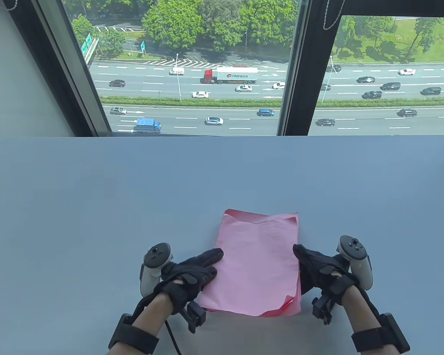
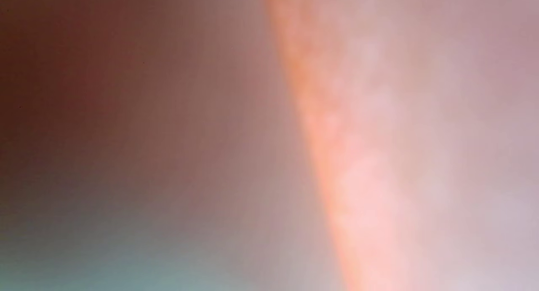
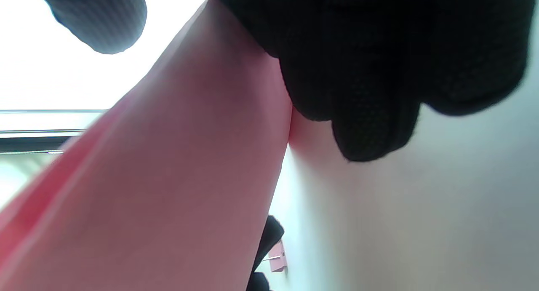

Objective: Clip paper with binder clip (Left hand to clip)

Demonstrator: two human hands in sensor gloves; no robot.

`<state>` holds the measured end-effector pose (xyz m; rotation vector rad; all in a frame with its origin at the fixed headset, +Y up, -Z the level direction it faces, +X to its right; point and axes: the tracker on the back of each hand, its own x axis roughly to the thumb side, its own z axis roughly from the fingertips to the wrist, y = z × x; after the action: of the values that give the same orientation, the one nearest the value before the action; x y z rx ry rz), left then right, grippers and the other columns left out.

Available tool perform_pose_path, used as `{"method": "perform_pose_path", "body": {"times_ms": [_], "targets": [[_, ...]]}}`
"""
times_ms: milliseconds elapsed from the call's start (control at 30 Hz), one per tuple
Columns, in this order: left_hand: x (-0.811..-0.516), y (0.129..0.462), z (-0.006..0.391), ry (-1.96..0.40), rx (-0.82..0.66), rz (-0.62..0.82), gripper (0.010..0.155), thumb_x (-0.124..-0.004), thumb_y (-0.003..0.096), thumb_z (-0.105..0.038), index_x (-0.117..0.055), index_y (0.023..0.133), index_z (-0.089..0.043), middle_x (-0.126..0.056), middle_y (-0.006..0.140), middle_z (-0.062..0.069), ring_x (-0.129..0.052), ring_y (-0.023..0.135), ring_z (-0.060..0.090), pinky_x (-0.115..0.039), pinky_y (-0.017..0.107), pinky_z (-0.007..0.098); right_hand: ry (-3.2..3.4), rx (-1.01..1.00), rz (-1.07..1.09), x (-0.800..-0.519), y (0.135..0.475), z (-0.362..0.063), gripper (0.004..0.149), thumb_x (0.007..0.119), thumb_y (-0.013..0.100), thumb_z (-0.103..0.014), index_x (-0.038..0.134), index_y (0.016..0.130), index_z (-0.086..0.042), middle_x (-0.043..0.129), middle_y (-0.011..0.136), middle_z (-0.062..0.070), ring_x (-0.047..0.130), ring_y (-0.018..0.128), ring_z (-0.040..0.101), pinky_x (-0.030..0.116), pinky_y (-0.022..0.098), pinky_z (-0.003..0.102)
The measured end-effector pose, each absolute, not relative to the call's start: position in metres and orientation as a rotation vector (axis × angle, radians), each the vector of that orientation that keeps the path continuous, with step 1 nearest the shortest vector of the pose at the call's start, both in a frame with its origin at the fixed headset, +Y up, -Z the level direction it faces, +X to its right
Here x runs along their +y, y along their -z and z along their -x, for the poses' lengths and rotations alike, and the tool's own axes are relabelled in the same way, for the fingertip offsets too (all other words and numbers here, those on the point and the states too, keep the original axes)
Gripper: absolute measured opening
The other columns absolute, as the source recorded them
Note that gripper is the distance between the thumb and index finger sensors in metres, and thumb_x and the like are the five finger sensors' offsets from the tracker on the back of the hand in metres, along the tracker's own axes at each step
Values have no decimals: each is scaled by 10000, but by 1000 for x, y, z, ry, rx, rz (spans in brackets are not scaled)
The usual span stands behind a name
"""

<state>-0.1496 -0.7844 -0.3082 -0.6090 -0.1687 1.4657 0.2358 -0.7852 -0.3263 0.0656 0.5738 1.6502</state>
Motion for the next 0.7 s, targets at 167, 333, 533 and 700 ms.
{"method": "perform_pose_path", "body": {"times_ms": [167,333,533,700], "targets": [[-785,308,147,-1409,-207,626,625,-764,448,-236,-631,1054,-156,-799,996,154,-1091,449,189,-907,375,401,-1657,597,-26,-786,328,-237,672,818,493,-457,672,973,-10,964,745,171,1092,351,300,905,211,405],[-786,309,144,-1269,-235,632,632,-769,453,-242,-625,1065,-184,-796,1001,152,-1074,487,224,-885,399,432,-1731,536,-24,-781,327,-234,543,813,489,-339,742,943,-50,991,714,148,1090,368,297,903,229,412],[-773,307,145,-987,-255,535,674,-804,472,-366,-568,1100,-305,-761,1035,153,-994,661,338,-814,495,506,-1783,280,-50,-765,326,-237,465,816,472,-304,822,902,-126,1013,688,132,1087,379,298,898,244,421],[-762,308,156,-876,-199,398,706,-822,465,-435,-565,1105,-289,-692,1074,166,-915,759,376,-766,537,535,-1867,91,-116,-752,323,-236,450,817,463,-312,850,883,-152,1025,679,111,1086,374,288,894,250,422]]}}
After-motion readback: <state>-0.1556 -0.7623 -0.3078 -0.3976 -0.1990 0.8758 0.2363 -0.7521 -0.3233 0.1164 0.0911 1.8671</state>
